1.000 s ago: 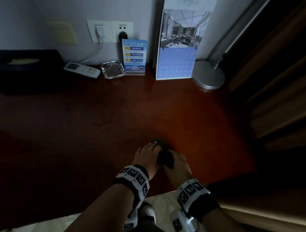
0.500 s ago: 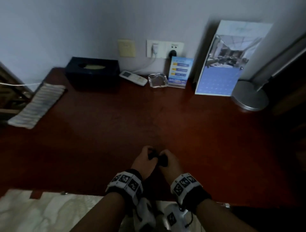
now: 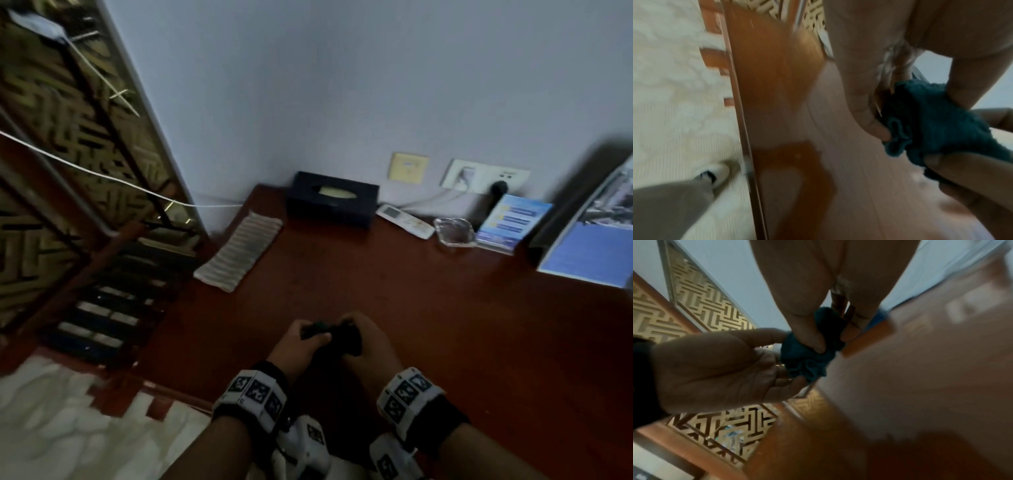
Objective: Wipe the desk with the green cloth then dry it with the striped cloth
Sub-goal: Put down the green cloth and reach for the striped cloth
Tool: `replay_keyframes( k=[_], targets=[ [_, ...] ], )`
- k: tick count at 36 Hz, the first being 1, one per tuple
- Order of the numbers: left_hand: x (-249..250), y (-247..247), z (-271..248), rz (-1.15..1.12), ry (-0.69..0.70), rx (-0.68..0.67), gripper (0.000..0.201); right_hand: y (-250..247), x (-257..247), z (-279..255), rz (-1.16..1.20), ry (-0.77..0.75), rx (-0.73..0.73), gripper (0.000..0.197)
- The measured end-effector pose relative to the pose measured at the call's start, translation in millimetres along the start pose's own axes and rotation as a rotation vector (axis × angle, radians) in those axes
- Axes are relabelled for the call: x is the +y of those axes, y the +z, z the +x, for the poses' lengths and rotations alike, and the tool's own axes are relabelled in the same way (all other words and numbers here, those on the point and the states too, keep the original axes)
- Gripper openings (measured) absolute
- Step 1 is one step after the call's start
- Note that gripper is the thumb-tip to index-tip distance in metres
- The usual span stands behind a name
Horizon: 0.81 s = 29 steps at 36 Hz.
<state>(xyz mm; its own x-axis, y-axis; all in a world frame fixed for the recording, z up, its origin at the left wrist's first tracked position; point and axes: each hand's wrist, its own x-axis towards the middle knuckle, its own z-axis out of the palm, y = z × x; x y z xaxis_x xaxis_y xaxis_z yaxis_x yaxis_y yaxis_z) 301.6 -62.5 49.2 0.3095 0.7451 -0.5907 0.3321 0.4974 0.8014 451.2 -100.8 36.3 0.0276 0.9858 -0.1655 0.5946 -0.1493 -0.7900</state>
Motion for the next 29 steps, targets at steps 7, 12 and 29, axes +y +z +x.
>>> replay_keyframes(
  k=[7,12,29],
  targets=[
    [-18,-130,8,-0.010,0.023,0.090,0.015,82,-77,54,0.050,0.068,-0.014,0.039],
    [-29,-191,11,-0.044,0.027,0.130,0.017,126,-121,82,0.012,0.069,-0.038,0.027],
    [-58,-267,53,0.331,0.100,0.175,0.026,219,-132,115,-0.005,0.401,-0.006,0.033]
  ],
)
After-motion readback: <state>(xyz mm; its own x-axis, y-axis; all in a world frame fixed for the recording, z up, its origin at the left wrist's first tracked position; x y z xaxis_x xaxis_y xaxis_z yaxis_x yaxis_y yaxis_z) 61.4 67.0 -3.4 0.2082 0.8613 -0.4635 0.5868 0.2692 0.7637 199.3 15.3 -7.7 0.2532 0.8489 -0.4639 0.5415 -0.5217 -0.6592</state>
